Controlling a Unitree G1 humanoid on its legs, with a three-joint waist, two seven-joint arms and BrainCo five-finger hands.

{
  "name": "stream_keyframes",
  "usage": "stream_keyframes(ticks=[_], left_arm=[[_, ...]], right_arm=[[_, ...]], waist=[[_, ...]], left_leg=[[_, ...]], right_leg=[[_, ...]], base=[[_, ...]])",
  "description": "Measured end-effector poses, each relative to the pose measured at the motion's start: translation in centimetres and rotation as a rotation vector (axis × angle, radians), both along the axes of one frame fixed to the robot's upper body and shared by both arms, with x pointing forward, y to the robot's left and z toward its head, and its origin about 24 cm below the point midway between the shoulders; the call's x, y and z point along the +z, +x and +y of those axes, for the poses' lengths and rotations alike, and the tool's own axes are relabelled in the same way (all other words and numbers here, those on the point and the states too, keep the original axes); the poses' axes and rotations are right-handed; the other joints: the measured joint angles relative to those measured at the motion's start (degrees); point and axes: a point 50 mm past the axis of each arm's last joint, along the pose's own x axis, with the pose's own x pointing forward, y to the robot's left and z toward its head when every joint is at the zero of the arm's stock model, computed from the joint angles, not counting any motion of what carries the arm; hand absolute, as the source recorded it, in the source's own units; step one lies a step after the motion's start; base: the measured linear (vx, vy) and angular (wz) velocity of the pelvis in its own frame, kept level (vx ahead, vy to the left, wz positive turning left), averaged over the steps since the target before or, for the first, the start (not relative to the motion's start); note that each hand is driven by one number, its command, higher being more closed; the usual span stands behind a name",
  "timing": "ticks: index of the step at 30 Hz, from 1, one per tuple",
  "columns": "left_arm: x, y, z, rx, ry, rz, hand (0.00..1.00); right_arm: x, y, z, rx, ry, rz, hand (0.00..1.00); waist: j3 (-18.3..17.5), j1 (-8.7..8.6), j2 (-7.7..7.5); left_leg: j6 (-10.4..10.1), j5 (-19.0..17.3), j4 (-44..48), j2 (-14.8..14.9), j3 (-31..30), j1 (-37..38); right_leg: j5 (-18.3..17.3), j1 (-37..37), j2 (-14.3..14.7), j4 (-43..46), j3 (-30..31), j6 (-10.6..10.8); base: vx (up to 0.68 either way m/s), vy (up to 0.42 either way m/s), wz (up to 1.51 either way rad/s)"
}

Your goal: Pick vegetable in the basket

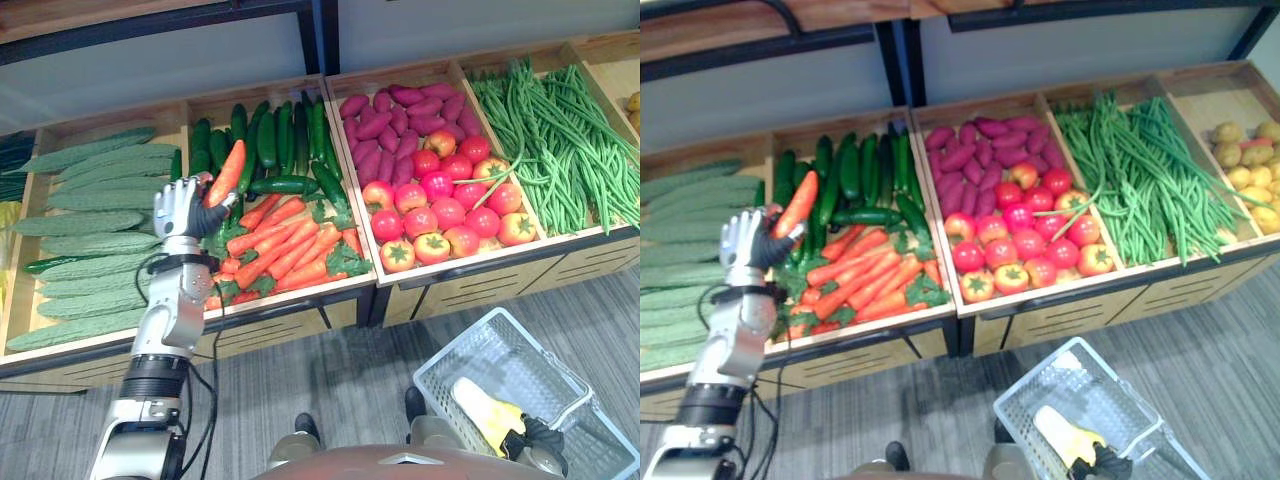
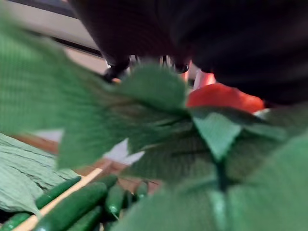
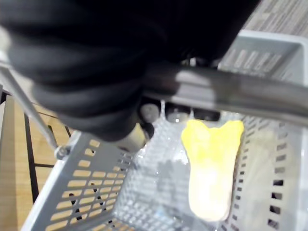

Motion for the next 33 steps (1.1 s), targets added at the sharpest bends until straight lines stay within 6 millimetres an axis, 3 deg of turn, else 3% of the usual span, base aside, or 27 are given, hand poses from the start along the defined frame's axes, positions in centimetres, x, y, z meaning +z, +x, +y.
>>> stream_keyframes(ticks=[1, 3, 4, 5, 6, 7, 8, 9, 10, 11, 12, 13, 14, 15, 16, 18, 20, 22, 23, 24, 25, 27, 30, 33], left_arm=[[-0.5, -0.7, -0.9, -0.036, -0.053, 0.009, 1.00], [-1.3, -1.9, -2.2, -0.086, -0.140, 0.034, 1.00], [-2.0, -2.9, -2.8, -0.103, -0.198, 0.057, 1.00], [-2.8, -3.8, -3.2, -0.105, -0.254, 0.090, 1.00], [-3.3, -4.1, -3.4, -0.101, -0.288, 0.108, 1.00], [-4.2, -4.5, -4.3, -0.129, -0.349, 0.146, 1.00], [-4.4, -4.5, -4.9, -0.152, -0.375, 0.157, 1.00], [-4.7, -4.4, -6.1, -0.199, -0.412, 0.178, 1.00], [-5.6, -4.1, -7.4, -0.248, -0.423, 0.231, 1.00], [-6.5, -3.5, -8.7, -0.301, -0.418, 0.292, 1.00], [-7.2, -3.5, -9.1, -0.311, -0.430, 0.334, 1.00], [-8.7, -3.7, -9.8, -0.323, -0.443, 0.416, 1.00], [-9.5, -4.0, -10.3, -0.340, -0.442, 0.462, 1.00], [-10.0, -4.4, -11.0, -0.365, -0.441, 0.496, 1.00], [-10.1, -4.4, -11.3, -0.376, -0.447, 0.502, 1.00], [-9.9, -4.3, -12.2, -0.417, -0.448, 0.507, 1.00], [-9.9, -4.4, -12.5, -0.431, -0.445, 0.506, 1.00], [-9.8, -4.3, -12.6, -0.435, -0.443, 0.498, 1.00], [-9.7, -4.3, -12.8, -0.446, -0.438, 0.492, 1.00], [-9.5, -4.0, -13.1, -0.459, -0.427, 0.489, 1.00], [-9.6, -3.9, -13.1, -0.462, -0.422, 0.492, 1.00], [-8.2, -2.8, -13.5, -0.488, -0.421, 0.424, 1.00], [-7.1, -1.9, -13.9, -0.511, -0.423, 0.383, 1.00], [-7.4, -1.1, -13.8, -0.505, -0.389, 0.403, 1.00]], right_arm=[[0.6, 1.7, 0.3, 0.034, -0.013, -0.046, 1.00], [1.8, 3.7, 0.3, 0.053, -0.045, -0.107, 1.00], [2.6, 5.4, 0.8, 0.114, -0.066, -0.153, 1.00], [3.2, 7.0, 2.0, 0.222, -0.090, -0.172, 1.00], [3.5, 7.7, 2.7, 0.269, -0.095, -0.187, 1.00], [4.9, 9.4, 4.1, 0.357, -0.125, -0.259, 1.00], [5.4, 9.9, 4.4, 0.385, -0.138, -0.282, 1.00], [6.1, 10.7, 4.9, 0.418, -0.144, -0.321, 1.00], [6.6, 11.2, 5.7, 0.453, -0.134, -0.352, 1.00], [6.7, 11.3, 6.9, 0.508, -0.115, -0.368, 1.00], [6.8, 11.2, 7.5, 0.540, -0.104, -0.376, 1.00], [7.1, 11.0, 8.5, 0.599, -0.088, -0.397, 1.00], [7.4, 10.9, 9.4, 0.647, -0.076, -0.417, 1.00], [7.9, 10.8, 10.7, 0.715, -0.060, -0.448, 1.00], [8.2, 11.0, 11.3, 0.759, -0.058, -0.463, 1.00], [8.6, 11.1, 13.7, 0.935, -0.029, -0.485, 1.00], [8.5, 10.8, 15.1, 1.033, -0.013, -0.484, 1.00], [8.7, 10.9, 15.9, 1.081, 0.006, -0.497, 1.00], [8.8, 10.9, 16.3, 1.107, 0.010, -0.503, 1.00], [9.4, 10.9, 16.4, 1.129, -0.001, -0.526, 1.00], [9.7, 11.0, 16.5, 1.136, 0.000, -0.541, 1.00], [11.7, 11.4, 16.3, 1.109, -0.008, -0.634, 1.00], [13.0, 11.5, 16.2, 1.074, 0.027, -0.708, 1.00], [13.8, 10.7, 16.4, 1.056, 0.117, -0.776, 1.00]], waist=[[0.0, 0.11, -0.01], [0.4, -0.34, 0.64], [0.4, 0.02, 0.73], [0.6, 0.66, 0.53], [0.5, 0.79, 0.42], [0.5, 1.14, 0.41], [0.4, 0.90, 0.81], [0.2, 0.28, 2.62], [0.4, -0.02, 2.75], [1.3, -0.60, 1.39], [1.4, -0.72, 1.16], [1.4, -0.88, 1.11], [1.4, -1.12, 1.12], [1.5, -0.69, 1.02], [1.5, -0.57, 0.96], [2.4, 0.79, 0.56], [3.4, 2.28, -0.09], [3.6, 3.71, -0.20], [3.7, 3.85, 0.31], [4.0, 3.32, 1.88], [3.9, 3.33, 1.69], [3.4, 2.76, -0.09], [3.3, 2.71, -0.53], [2.8, 1.95, -0.85]], left_leg=[[0.1, -0.5, 0.6, 0.4, 3.1, 0.1], [0.0, -1.9, 2.6, 1.5, 7.2, 0.6], [-0.7, -3.3, 4.3, 2.8, 11.6, 2.5], [-1.5, -5.1, 7.2, 4.5, 16.7, 5.4], [-1.3, -5.8, 9.3, 5.3, 19.4, 6.4], [-0.1, -7.9, 12.8, 6.0, 24.6, 8.2], [-0.5, -8.6, 12.7, 5.9, 26.8, 9.2], [-2.1, -10.5, 12.3, 6.4, 29.6, 10.2], [-2.7, -10.8, 13.6, 6.6, 32.5, 10.9], [-2.5, -10.6, 19.5, 8.6, 33.3, 11.6], [-2.2, -10.4, 23.4, 10.4, 32.9, 11.4], [0.0, -9.2, 32.4, 14.5, 31.8, 10.9], [4.8, -6.8, 39.7, 17.6, 27.7, 9.2], [7.3, -7.8, 47.2, 18.4, 18.4, 4.9], [6.7, -10.6, 48.8, 16.3, 11.8, 1.8], [5.8, -19.4, 48.2, 6.0, -8.3, -7.4], [5.4, -22.6, 43.6, 0.8, -17.4, -11.2], [3.5, -22.4, 37.0, -2.8, -26.2, -14.6], [2.7, -18.8, 30.2, -3.0, -29.0, -14.8], [2.7, -12.5, 27.3, -2.1, -28.5, -15.2], [2.7, -12.6, 26.9, -2.0, -27.3, -14.7], [3.8, -10.8, 20.2, -2.8, -23.7, -12.6], [4.5, -9.5, 15.7, -3.8, -22.0, -10.4], [5.1, -8.6, 11.4, -4.8, -19.8, -7.6]], right_leg=[[-1.3, -1.4, -0.4, 0.5, -2.3, -2.4], [-2.5, -2.8, -3.6, 2.9, -15.9, -8.7], [-0.9, -3.4, -6.6, 6.8, -27.5, -13.8], [0.4, -4.4, -7.8, 11.9, -37.7, -13.6], [0.5, -4.4, -8.0, 13.4, -42.1, -13.7], [-1.4, -4.4, -7.4, 13.6, -48.2, -15.7], [-2.7, -4.8, -6.3, 13.0, -48.7, -14.9], [-4.6, -5.8, -5.0, 12.9, -48.4, -13.7], [-6.2, -7.6, -4.9, 15.2, -47.5, -13.5], [-6.5, -8.4, -3.8, 16.0, -44.4, -13.8], [-6.5, -8.4, -2.7, 15.7, -42.8, -13.7], [-6.6, -7.8, 0.3, 14.4, -39.3, -13.8], [-6.2, -7.0, 3.1, 12.5, -36.2, -14.0], [-5.2, -6.5, 6.2, 10.0, -31.5, -14.4], [-4.8, -6.4, 7.6, 8.9, -28.8, -15.0], [-2.9, -4.7, 12.2, 4.9, -19.1, -17.3], [-2.6, -2.2, 13.6, 3.9, -13.4, -17.9], [-2.1, -1.0, 14.0, 3.8, -8.6, -17.2], [-1.3, 0.1, 14.9, 3.2, -5.8, -15.5], [-0.7, 1.7, 15.9, 1.3, -4.3, -14.5], [-0.5, 1.9, 15.8, 0.8, -3.1, -14.0], [-0.1, 1.0, 14.1, -0.3, -0.8, -11.9], [1.2, 1.2, 13.1, -1.8, 0.7, -10.8], [1.6, 1.9, 12.3, -3.1, 2.4, -10.1]], base=[[-0.02, 0.005, -1.21], [0.05, 0.040, -1.31], [0.16, 0.035, -2.22], [0.18, -0.009, -2.44], [0.14, -0.128, -2.81], [0.10, -0.167, -2.17], [0.13, -0.179, -2.18], [0.18, -0.088, -1.65], [0.24, -0.120, -1.80], [0.21, -0.124, -1.52], [0.23, -0.176, -1.55], [0.18, -0.116, -1.51], [0.20, -0.100, -2.06], [0.14, -0.061, -1.86], [0.18, -0.045, -2.38], [0.20, 0.020, -2.45], [0.20, 0.112, -2.11], [0.17, 0.117, -1.92], [0.12, 0.125, -1.42], [0.18, 0.218, -1.25], [0.22, 0.229, -0.84], [0.23, 0.176, -0.50], [0.17, 0.124, -0.30], [0.17, 0.162, -0.34]])
